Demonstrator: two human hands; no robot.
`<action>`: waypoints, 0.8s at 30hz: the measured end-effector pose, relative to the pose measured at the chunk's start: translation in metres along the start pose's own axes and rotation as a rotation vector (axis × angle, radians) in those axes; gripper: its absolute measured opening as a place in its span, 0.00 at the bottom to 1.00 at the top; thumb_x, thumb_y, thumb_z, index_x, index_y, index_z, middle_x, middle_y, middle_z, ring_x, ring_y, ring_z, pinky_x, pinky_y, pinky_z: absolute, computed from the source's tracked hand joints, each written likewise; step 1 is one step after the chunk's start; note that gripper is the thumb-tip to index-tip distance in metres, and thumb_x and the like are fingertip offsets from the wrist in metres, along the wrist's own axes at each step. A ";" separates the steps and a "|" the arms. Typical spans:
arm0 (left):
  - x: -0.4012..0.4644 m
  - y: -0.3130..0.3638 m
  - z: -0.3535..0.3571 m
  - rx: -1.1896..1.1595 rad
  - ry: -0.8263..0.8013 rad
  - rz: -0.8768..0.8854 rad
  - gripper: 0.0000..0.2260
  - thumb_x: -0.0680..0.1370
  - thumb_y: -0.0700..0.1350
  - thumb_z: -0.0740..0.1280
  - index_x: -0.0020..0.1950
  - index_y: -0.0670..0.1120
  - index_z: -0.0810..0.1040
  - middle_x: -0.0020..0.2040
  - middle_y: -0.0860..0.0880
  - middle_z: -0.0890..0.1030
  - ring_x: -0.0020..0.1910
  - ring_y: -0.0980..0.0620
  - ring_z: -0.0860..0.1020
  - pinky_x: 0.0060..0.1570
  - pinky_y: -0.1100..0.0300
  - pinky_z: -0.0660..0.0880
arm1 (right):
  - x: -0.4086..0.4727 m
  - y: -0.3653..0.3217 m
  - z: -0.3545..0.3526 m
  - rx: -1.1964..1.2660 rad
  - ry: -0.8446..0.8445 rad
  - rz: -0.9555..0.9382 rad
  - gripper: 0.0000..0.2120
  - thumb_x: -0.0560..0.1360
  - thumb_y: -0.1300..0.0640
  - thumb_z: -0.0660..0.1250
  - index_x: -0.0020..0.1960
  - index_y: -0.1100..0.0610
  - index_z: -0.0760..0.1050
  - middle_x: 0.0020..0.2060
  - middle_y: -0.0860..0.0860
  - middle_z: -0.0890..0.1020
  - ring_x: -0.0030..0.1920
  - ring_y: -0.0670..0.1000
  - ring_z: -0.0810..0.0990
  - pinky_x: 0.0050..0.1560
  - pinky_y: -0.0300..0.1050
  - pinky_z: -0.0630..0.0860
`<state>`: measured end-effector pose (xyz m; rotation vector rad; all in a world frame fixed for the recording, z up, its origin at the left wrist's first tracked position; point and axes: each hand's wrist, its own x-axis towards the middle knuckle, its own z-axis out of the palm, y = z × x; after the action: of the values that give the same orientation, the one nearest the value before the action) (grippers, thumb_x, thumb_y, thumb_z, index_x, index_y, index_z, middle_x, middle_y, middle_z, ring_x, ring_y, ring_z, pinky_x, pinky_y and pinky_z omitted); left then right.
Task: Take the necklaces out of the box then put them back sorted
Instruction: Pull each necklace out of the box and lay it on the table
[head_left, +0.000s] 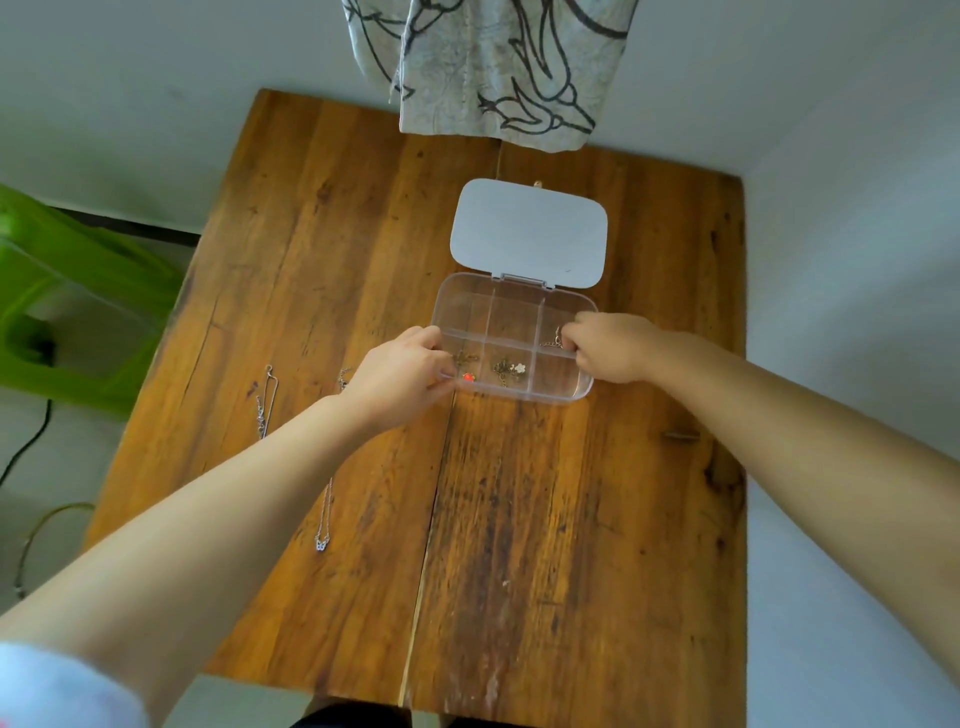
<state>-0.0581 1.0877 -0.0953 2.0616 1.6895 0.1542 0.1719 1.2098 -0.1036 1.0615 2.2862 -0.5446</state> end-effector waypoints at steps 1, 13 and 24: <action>0.000 0.000 0.000 -0.002 -0.001 -0.001 0.09 0.75 0.48 0.67 0.47 0.43 0.81 0.44 0.50 0.71 0.48 0.48 0.72 0.37 0.53 0.75 | 0.001 0.001 0.001 0.019 -0.002 -0.001 0.11 0.77 0.62 0.59 0.58 0.57 0.74 0.52 0.55 0.77 0.47 0.55 0.77 0.44 0.47 0.76; 0.001 -0.001 0.002 0.005 0.003 -0.010 0.09 0.75 0.49 0.66 0.47 0.44 0.81 0.43 0.51 0.70 0.48 0.49 0.72 0.39 0.52 0.76 | -0.029 -0.001 -0.015 0.430 0.347 -0.011 0.10 0.79 0.58 0.61 0.58 0.55 0.78 0.49 0.48 0.80 0.36 0.37 0.72 0.38 0.30 0.68; 0.006 0.013 -0.022 -0.258 0.146 0.001 0.16 0.76 0.50 0.64 0.61 0.46 0.73 0.50 0.50 0.76 0.53 0.50 0.74 0.45 0.57 0.73 | -0.096 -0.058 -0.098 0.819 0.482 -0.085 0.08 0.78 0.57 0.64 0.51 0.55 0.81 0.32 0.48 0.81 0.28 0.43 0.74 0.32 0.36 0.73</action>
<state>-0.0535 1.0981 -0.0717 1.8974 1.6543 0.5066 0.1471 1.1763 0.0390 1.6064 2.5703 -1.4786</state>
